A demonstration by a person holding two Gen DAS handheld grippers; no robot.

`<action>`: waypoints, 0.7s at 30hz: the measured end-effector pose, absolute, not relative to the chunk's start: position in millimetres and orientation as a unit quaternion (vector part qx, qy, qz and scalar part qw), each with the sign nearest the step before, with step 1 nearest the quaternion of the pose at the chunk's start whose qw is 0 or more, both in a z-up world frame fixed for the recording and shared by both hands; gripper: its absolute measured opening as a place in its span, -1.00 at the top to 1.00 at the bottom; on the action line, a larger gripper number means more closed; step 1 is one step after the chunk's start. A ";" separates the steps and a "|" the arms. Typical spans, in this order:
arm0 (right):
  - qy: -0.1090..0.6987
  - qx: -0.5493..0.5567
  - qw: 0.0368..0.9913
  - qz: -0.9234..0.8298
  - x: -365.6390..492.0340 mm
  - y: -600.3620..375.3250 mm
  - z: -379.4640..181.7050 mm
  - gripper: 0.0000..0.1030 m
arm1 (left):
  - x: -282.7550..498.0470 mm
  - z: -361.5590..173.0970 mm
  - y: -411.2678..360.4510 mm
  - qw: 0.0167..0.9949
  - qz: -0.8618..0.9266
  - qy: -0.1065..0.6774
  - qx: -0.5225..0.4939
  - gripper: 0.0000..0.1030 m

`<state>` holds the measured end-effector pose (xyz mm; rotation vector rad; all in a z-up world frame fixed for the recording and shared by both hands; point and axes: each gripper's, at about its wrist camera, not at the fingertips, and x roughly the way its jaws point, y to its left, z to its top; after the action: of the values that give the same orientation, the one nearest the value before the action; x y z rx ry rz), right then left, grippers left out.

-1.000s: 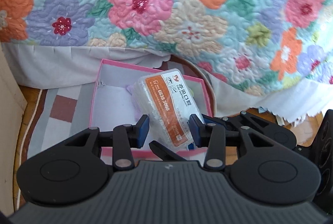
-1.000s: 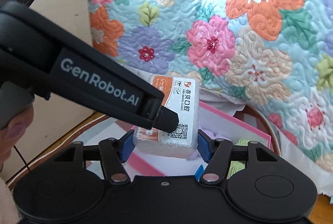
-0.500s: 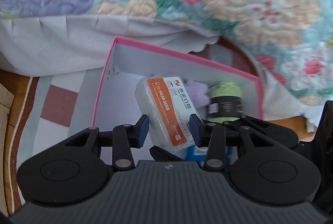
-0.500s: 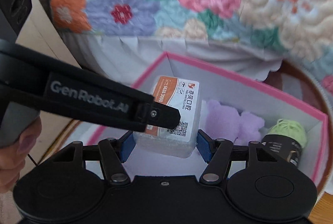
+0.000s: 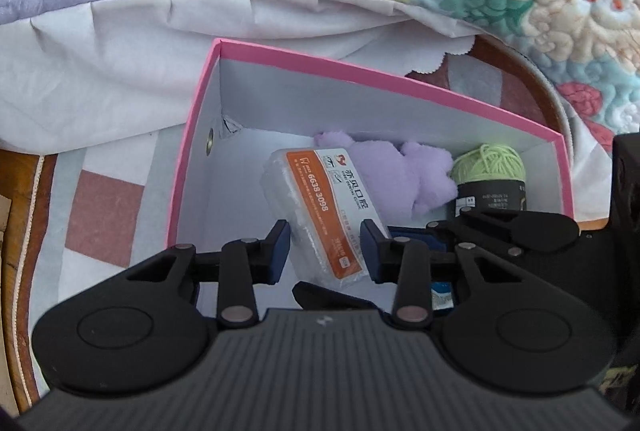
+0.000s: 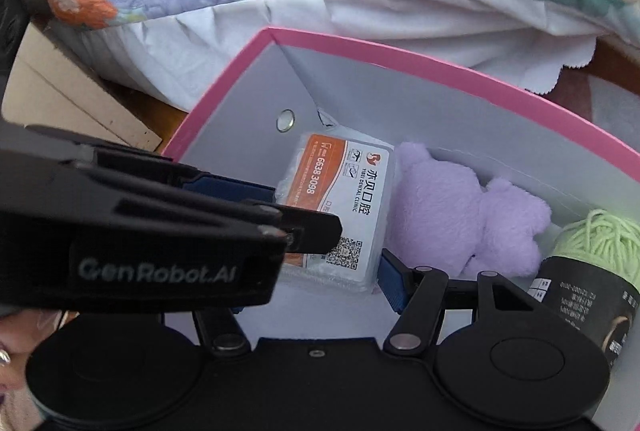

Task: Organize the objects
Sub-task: 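Carry the clear box with the left gripper over the pink box, then lower the clear box beside the plush toy and open the left gripper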

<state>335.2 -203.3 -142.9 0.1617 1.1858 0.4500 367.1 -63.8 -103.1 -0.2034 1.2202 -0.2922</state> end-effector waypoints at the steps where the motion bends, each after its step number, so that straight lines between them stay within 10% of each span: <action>1: 0.555 0.078 0.801 0.208 337.6 -203.4 -144.8 -0.30 | 368.0 -103.2 -63.0 0.806 -0.134 0.569 -0.097 0.39; 21: 0.563 0.038 0.810 0.161 334.3 -191.0 -154.4 -0.17 | 362.5 -96.9 -47.5 0.815 -0.122 0.549 -0.138 0.59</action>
<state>334.3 -191.0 -154.4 0.0805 1.2027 0.3443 362.5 -47.5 -96.9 -0.2941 1.1712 -0.2603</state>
